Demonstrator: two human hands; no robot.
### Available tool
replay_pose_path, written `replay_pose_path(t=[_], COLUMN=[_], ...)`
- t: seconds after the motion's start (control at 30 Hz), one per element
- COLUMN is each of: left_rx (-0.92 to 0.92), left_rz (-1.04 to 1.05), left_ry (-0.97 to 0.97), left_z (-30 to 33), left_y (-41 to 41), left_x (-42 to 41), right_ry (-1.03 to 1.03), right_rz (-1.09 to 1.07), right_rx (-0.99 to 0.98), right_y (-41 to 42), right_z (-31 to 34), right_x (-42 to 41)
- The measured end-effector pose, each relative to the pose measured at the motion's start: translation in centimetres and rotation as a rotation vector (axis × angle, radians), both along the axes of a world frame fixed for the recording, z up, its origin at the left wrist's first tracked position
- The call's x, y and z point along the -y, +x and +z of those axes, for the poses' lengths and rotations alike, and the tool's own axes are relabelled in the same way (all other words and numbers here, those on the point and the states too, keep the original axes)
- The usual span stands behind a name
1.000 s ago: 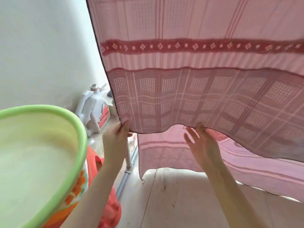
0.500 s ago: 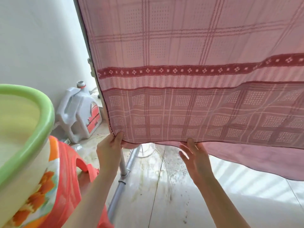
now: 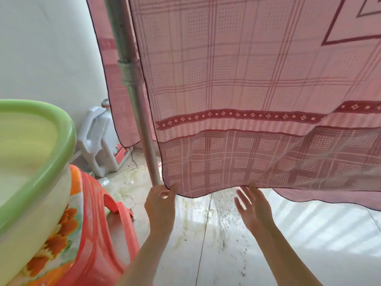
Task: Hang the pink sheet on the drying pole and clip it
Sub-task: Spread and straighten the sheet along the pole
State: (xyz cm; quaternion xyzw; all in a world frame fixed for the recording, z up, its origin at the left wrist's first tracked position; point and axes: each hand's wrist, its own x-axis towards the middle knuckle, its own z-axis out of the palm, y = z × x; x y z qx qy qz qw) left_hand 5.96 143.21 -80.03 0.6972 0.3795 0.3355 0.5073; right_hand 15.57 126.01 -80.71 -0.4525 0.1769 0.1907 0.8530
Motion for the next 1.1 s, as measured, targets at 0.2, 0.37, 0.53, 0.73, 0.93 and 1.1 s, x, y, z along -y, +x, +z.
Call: replay_pose_path(t=[0.2, 0.37, 0.53, 0.73, 0.93, 1.1], left_rx=[-0.022, 0.103, 0.334, 0.336, 0.281, 0.228], left_rz=[-0.091, -0.119, 0.195, 0.002, 0.053, 0.082], left_ry=[0.025, -0.033, -0.105, -0.158, -0.096, 0.055], left_z=[0.8, 2.1, 6.3, 9.4, 8.2, 5.0], left_y=[0.0, -1.8, -0.6, 1.2, 1.3, -3.4], left_x=[1.0, -0.2, -5.5, -10.8, -11.0, -6.8], right_ry=[-0.049, 0.034, 0.138, 0.182, 0.154, 0.11], right_rz=[0.365, 0.367, 0.293, 0.26, 0.303, 0.412], right_rx=[0.078, 0.096, -0.016, -0.098, -0.07, -0.05], right_y=[-2.9, -3.8, -4.2, -4.5, -5.0, -7.0], right_z=[1.6, 2.2, 2.3, 2.2, 2.5, 2.2], right_x=[-2.9, -4.4, -5.6, -6.1, -6.8, -9.0])
